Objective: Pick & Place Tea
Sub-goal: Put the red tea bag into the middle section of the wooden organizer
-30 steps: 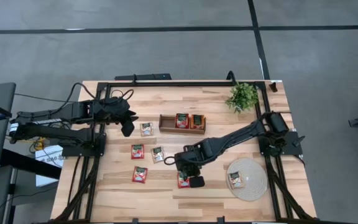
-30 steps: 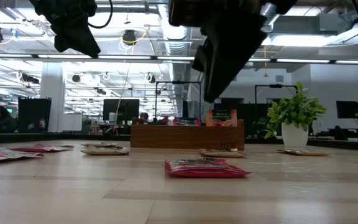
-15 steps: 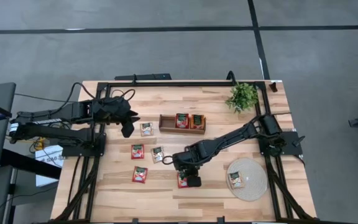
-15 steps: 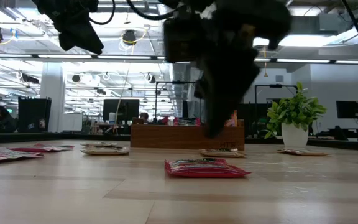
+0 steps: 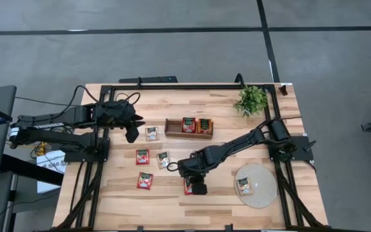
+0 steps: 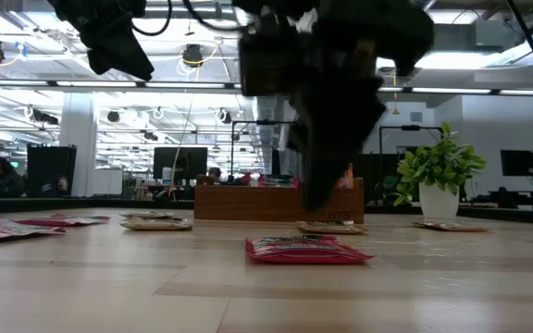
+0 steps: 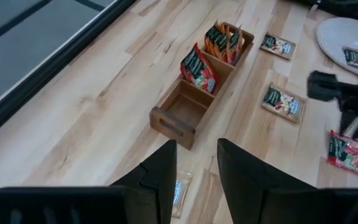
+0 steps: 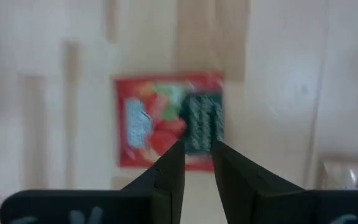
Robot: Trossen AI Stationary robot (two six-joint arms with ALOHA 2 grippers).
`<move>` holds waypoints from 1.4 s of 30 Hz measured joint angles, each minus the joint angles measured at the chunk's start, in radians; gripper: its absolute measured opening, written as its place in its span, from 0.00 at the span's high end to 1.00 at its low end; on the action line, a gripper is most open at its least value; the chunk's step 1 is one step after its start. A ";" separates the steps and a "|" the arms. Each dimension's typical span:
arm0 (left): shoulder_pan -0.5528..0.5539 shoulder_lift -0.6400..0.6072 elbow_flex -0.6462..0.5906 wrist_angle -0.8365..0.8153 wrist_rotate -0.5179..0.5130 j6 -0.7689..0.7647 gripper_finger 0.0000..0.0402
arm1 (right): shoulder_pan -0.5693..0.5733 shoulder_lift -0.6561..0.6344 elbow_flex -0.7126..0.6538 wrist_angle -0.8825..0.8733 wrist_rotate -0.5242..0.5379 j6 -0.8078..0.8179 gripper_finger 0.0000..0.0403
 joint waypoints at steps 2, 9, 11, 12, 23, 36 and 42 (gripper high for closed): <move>-0.009 0.000 0.000 0.008 0.000 0.004 0.74 | -0.001 0.009 0.000 0.008 -0.001 0.006 0.81; -0.060 0.000 -0.002 0.034 -0.004 0.022 0.74 | -0.010 0.028 0.000 0.007 0.004 0.007 0.81; -0.076 -0.001 -0.032 0.104 -0.011 0.020 0.74 | -0.011 0.029 0.000 0.001 0.011 0.006 0.81; -0.084 -0.005 -0.061 0.151 -0.014 0.016 0.73 | -0.015 0.029 0.000 -0.005 0.018 0.007 0.81; -0.147 -0.023 -0.341 0.484 -0.011 -0.085 0.73 | -0.002 0.080 0.005 -0.022 -0.004 0.024 0.81; -0.158 -0.023 -0.354 0.485 -0.005 -0.101 0.73 | 0.003 0.095 0.005 -0.041 0.046 0.040 0.88; -0.158 -0.023 -0.354 0.485 -0.005 -0.100 0.73 | 0.003 0.095 0.003 -0.044 0.057 0.041 0.99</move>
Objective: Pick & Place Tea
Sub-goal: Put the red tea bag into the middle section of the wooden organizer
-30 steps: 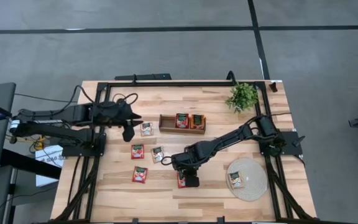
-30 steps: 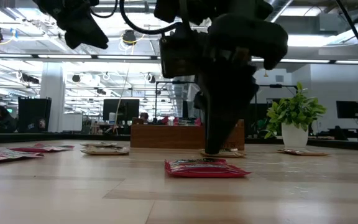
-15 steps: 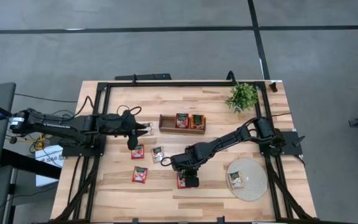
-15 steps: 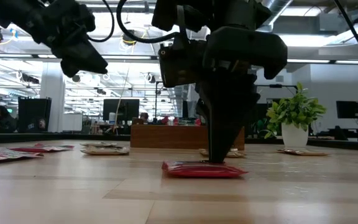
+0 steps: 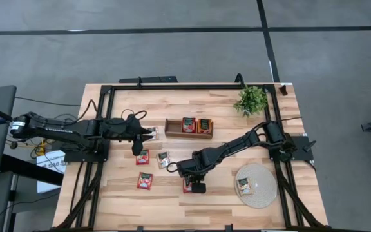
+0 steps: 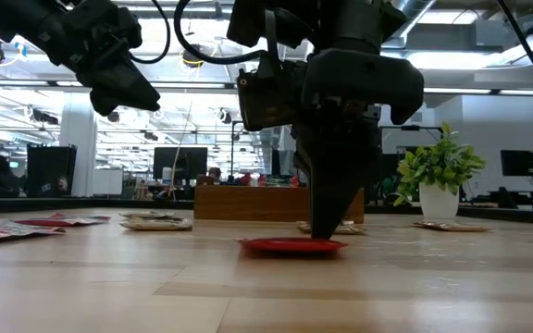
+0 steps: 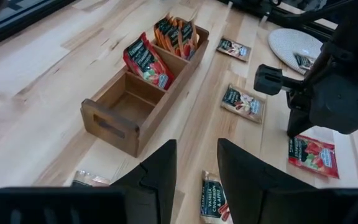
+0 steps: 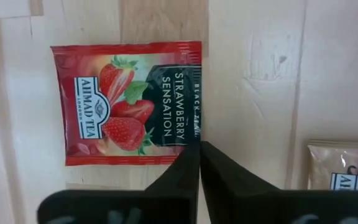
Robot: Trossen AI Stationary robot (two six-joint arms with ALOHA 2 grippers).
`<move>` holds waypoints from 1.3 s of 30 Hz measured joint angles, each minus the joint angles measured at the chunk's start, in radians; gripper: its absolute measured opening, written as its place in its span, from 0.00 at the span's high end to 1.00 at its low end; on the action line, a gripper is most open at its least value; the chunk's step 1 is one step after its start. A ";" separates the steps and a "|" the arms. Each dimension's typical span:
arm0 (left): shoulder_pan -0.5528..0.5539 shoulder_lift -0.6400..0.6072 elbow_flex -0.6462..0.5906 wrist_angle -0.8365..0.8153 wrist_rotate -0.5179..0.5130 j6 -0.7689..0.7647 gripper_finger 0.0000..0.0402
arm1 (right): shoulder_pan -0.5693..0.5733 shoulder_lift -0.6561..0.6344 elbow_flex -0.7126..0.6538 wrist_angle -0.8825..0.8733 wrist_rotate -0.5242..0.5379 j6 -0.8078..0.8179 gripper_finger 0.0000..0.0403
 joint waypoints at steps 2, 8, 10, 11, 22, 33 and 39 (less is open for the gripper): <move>0.000 0.000 0.000 0.000 0.000 0.001 0.73 | 0.001 0.000 0.000 -0.003 0.016 0.011 0.98; 0.000 0.000 0.000 0.000 0.000 -0.001 0.73 | 0.002 -0.010 -0.003 -0.004 0.036 0.018 0.99; 0.000 0.000 0.000 0.000 0.000 -0.002 0.73 | 0.002 -0.028 -0.005 -0.004 0.058 0.018 1.00; 0.000 0.000 0.000 0.000 0.000 -0.002 0.73 | 0.002 -0.035 -0.006 -0.002 0.072 0.018 1.00; 0.000 0.000 0.000 0.000 0.000 -0.013 0.73 | -0.023 -0.072 -0.009 -0.094 0.156 0.024 1.00; 0.000 0.000 0.000 0.000 0.001 -0.014 0.73 | -0.021 -0.076 0.056 -0.139 0.153 0.017 1.00; 0.000 0.000 0.000 0.000 0.001 -0.013 0.73 | -0.021 -0.077 0.176 -0.268 0.186 -0.011 1.00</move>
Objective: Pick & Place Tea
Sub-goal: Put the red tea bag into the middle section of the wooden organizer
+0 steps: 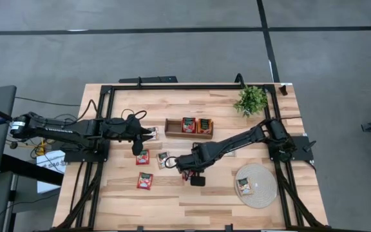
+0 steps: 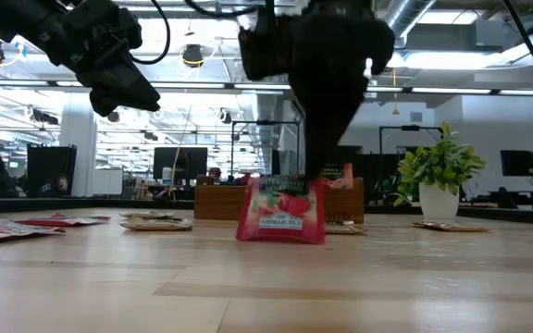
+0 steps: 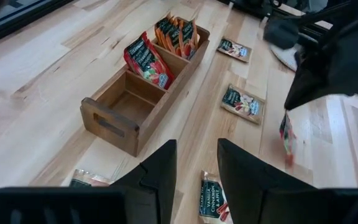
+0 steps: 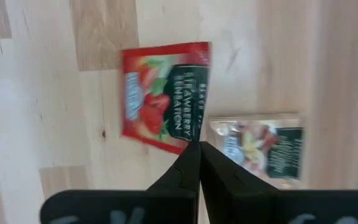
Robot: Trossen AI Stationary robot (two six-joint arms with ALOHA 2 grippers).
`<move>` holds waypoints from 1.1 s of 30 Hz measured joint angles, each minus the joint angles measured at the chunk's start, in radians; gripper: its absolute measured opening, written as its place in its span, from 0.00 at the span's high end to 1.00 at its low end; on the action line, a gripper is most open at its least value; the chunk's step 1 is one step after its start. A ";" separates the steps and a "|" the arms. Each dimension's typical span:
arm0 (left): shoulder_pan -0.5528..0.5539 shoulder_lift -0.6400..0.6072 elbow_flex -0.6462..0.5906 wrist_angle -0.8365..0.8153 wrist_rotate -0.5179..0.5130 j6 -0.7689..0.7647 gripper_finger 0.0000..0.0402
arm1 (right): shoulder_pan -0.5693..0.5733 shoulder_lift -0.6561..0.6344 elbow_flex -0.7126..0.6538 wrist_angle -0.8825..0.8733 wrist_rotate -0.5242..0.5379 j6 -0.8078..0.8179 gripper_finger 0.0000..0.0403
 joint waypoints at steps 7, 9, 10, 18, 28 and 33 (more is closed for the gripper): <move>0.000 0.000 0.000 0.000 0.000 0.001 0.73 | -0.028 0.000 0.105 -0.143 0.062 -0.060 1.00; 0.000 0.000 0.000 0.000 0.000 0.001 0.73 | -0.044 0.000 0.131 -0.179 0.077 -0.083 1.00; 0.000 0.000 0.000 0.000 0.000 0.002 0.73 | -0.053 0.000 0.145 -0.192 0.083 -0.094 1.00; 0.000 0.000 0.000 0.000 0.000 0.003 0.73 | -0.136 0.000 0.265 -0.324 0.202 -0.183 1.00; 0.000 0.000 0.000 0.000 0.000 0.008 0.73 | -0.291 0.000 0.349 -0.356 0.257 -0.304 1.00; 0.000 0.000 0.000 0.000 0.000 0.010 0.73 | -0.352 0.000 0.349 -0.353 0.246 -0.331 1.00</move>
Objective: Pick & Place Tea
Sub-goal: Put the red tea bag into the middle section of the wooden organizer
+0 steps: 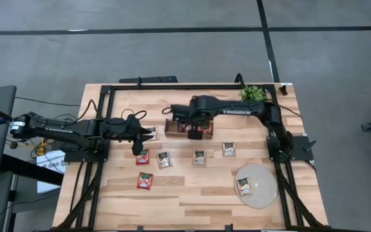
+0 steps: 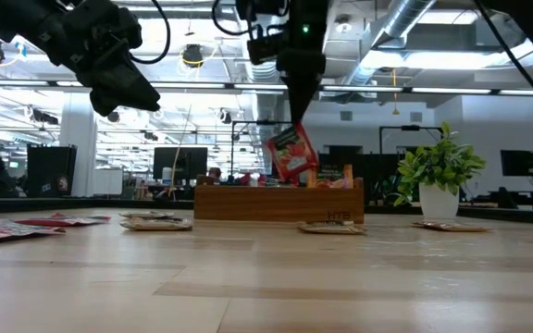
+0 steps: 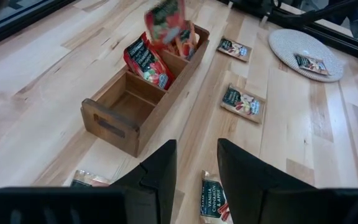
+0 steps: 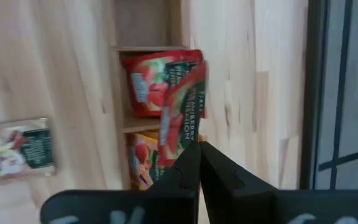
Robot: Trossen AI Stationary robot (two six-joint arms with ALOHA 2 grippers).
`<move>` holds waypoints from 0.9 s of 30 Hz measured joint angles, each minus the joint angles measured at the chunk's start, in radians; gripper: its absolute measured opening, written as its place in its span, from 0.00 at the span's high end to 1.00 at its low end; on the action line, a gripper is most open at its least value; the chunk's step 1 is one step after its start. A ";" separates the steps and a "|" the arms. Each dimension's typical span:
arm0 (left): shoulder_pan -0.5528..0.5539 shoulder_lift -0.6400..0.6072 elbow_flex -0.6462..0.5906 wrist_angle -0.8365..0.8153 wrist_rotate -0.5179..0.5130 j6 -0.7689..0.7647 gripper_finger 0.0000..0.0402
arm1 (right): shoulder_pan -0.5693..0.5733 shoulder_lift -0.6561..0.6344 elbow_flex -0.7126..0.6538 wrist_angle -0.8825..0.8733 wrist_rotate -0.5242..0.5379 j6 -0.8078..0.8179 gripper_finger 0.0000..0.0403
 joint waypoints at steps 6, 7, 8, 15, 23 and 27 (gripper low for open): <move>0.000 0.000 0.000 0.000 -0.018 0.007 0.73 | -0.033 0.000 0.000 0.056 -0.058 -0.010 1.00; 0.000 0.000 0.000 0.000 -0.019 0.007 0.73 | -0.033 0.000 0.000 0.062 -0.066 -0.010 1.00; 0.000 0.000 0.000 0.000 -0.020 0.007 0.73 | -0.034 0.000 0.000 0.070 -0.073 -0.010 1.00; 0.000 0.000 0.000 0.000 -0.021 0.007 0.73 | -0.038 0.000 0.000 0.109 -0.101 -0.010 1.00; 0.000 0.000 0.000 0.000 -0.021 0.001 0.73 | -0.051 0.000 0.000 0.132 -0.107 -0.010 1.00; 0.000 0.000 0.000 0.000 -0.022 0.001 0.73 | -0.061 0.010 0.000 0.156 -0.132 -0.010 1.00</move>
